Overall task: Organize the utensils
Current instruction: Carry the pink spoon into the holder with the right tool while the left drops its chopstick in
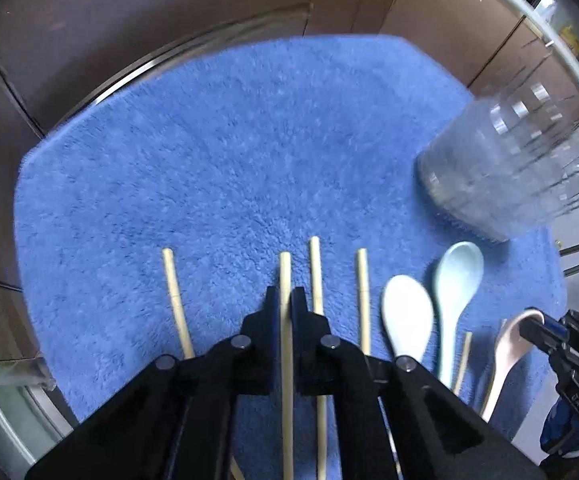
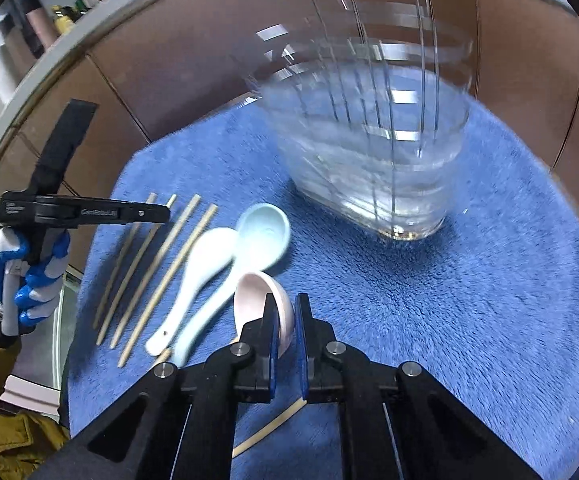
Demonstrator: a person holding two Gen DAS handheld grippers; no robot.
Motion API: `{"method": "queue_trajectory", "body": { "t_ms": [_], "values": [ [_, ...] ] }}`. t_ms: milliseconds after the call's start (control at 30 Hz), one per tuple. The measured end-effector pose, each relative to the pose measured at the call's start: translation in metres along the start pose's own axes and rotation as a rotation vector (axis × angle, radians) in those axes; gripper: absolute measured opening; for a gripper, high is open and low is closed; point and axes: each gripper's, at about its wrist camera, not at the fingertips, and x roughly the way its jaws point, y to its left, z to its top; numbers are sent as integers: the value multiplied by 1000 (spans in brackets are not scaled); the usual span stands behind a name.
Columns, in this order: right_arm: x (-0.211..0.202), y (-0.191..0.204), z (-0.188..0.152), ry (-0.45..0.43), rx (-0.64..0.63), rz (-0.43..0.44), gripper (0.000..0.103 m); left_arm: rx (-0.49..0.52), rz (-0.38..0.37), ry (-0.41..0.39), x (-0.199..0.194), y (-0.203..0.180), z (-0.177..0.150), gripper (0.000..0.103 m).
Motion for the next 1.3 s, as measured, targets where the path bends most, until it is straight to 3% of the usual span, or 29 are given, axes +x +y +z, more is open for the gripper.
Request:
{"method": "queue_trajectory", "body": {
  "t_ms": [167, 333, 467, 633, 933, 1233, 1300],
  "values": [
    [-52, 25, 3, -152, -46, -39, 8, 19, -65, -218, -61, -6, -5, 5],
    [-117, 46, 30, -387, -84, -128, 8, 22, -235, -531, -142, -18, 0, 5],
    [-155, 49, 57, -596, -76, -275, 8, 10, -335, -730, -192, -37, 21, 5],
    [-160, 35, 84, -754, -30, -433, 8, -21, -351, -901, -220, -69, 52, 5],
    [-112, 6, 100, -804, 7, -615, 8, -66, -232, -960, -178, -122, 96, 5],
    [-57, -12, 82, -745, 23, -621, 11, -5, -144, -963, -89, -147, 90, 6],
    [-53, -14, 76, -737, 25, -606, 18, 16, -135, -960, -79, -144, 83, 6]
  ]
}}
